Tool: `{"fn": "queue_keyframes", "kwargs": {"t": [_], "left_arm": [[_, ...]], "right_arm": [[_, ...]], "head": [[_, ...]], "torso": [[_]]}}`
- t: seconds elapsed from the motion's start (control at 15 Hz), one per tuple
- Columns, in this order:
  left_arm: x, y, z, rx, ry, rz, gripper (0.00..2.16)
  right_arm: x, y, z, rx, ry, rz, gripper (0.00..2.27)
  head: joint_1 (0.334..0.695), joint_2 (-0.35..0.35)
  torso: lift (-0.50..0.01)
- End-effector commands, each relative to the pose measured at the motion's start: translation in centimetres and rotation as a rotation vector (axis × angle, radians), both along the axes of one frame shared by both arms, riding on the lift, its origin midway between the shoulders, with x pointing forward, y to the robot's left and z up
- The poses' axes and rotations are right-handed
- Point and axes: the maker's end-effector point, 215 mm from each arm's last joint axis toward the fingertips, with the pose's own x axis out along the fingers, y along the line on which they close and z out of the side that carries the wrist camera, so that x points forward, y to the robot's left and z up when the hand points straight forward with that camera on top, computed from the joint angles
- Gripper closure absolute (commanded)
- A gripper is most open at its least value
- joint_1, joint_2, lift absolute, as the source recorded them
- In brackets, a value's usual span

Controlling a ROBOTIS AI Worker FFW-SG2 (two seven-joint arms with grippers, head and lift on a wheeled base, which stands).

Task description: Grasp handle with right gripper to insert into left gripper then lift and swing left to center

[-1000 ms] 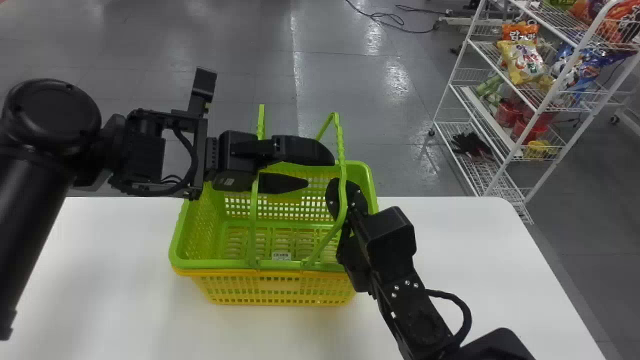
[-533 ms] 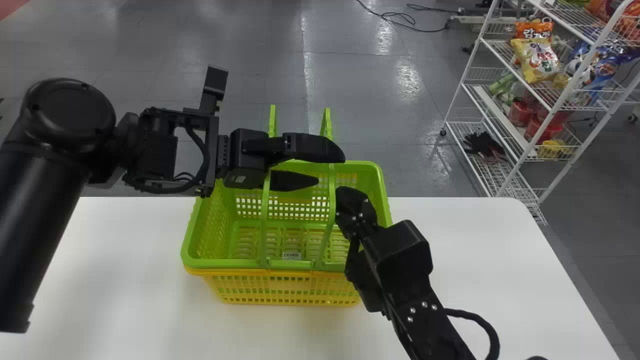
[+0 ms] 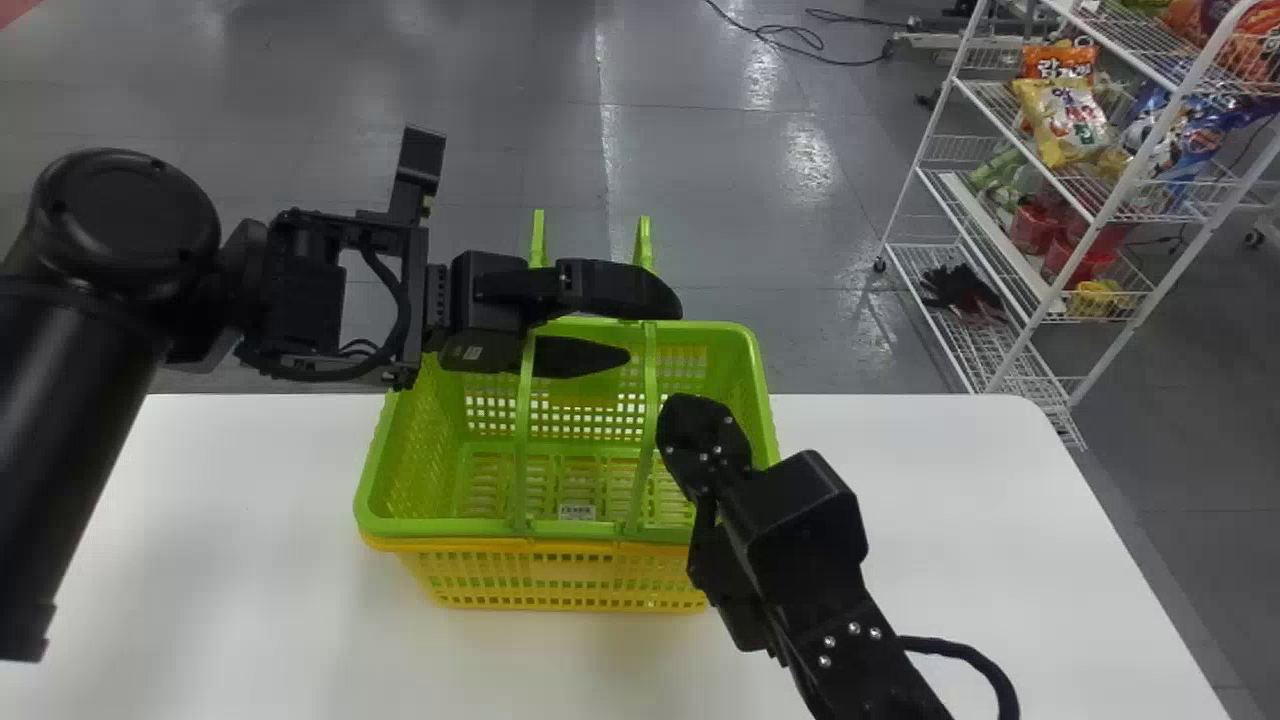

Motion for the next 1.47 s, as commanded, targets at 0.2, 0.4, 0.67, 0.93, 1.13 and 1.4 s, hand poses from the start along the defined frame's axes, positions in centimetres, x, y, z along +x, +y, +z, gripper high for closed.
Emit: {"fn": "queue_keyframes", "kwargs": {"t": [0.2, 0.4, 0.67, 0.93, 1.13, 1.4], "left_arm": [[0.8, 0.2, 0.0, -0.004, 0.004, 0.017, 0.05], [1.5, 0.2, 0.9, -0.006, -0.007, 0.022, 0.05], [2.8, 0.0, 1.6, -0.006, -0.020, 0.040, 0.05], [3.0, -0.1, 1.6, -0.008, -0.021, 0.042, 0.04], [2.9, -0.2, 1.8, -0.019, -0.012, 0.039, 0.15], [2.8, -0.6, 2.7, -0.092, 0.027, 0.035, 0.16]], "right_arm": [[-0.5, 1.3, -0.7, 0.000, 0.020, 0.024, 2.24], [-0.9, 2.5, -0.7, 0.004, 0.024, 0.050, 2.24], [-1.2, 2.7, -1.3, -0.005, 0.031, 0.056, 2.24], [-1.3, 2.6, -1.8, -0.014, 0.038, 0.058, 2.24], [-1.9, 2.1, -2.3, -0.029, 0.043, 0.054, 2.24], [-3.8, 2.3, -2.9, -0.048, 0.058, 0.074, 2.02]], "head": [[0.695, -0.081], [0.695, -0.069], [0.695, -0.053], [0.695, -0.055], [0.695, -0.058], [0.695, -0.065]], "torso": [[-0.093], [-0.093], [-0.093], [-0.093], [-0.093], [-0.093]]}}
